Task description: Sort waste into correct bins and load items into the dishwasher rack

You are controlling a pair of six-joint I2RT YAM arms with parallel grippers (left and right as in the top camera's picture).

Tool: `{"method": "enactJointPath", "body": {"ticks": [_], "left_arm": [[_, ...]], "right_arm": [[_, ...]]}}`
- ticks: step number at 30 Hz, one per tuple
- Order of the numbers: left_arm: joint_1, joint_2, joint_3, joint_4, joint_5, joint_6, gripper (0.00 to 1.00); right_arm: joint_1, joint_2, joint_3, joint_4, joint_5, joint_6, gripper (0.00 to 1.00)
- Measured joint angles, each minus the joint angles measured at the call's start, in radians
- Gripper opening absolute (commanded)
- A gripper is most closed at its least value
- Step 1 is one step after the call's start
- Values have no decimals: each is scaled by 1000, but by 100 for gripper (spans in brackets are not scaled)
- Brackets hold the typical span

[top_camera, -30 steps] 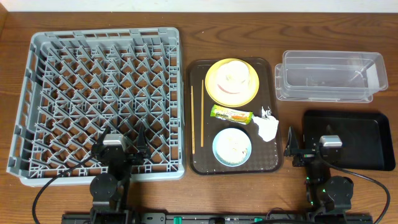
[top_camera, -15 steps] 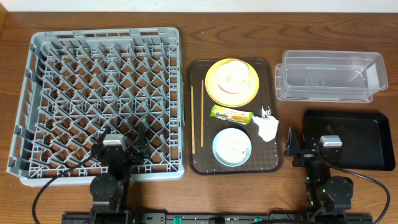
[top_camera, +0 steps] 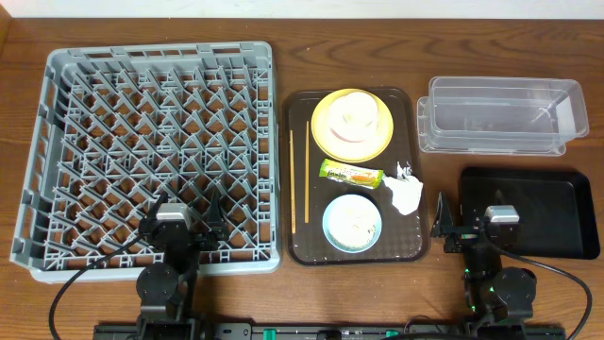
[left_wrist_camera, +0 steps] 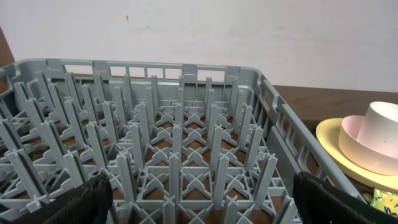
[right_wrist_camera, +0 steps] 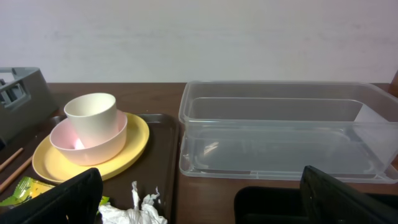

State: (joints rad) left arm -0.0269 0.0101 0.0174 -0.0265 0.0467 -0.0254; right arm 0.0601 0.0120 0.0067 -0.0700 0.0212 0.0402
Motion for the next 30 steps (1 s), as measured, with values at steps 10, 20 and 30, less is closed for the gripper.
{"method": "enactJointPath", "body": {"ticks": [10,20,30], "left_arm": [[1,0,81,-50,116,-92,94],[1,203,519,-215,257,-226,94],[1,844,1280,-966,537,-246,98]], "right_arm": [[0,0,0,0,0,0,99],[0,0,0,0,0,0,99],[0,0,0,0,-1,0,99]]}}
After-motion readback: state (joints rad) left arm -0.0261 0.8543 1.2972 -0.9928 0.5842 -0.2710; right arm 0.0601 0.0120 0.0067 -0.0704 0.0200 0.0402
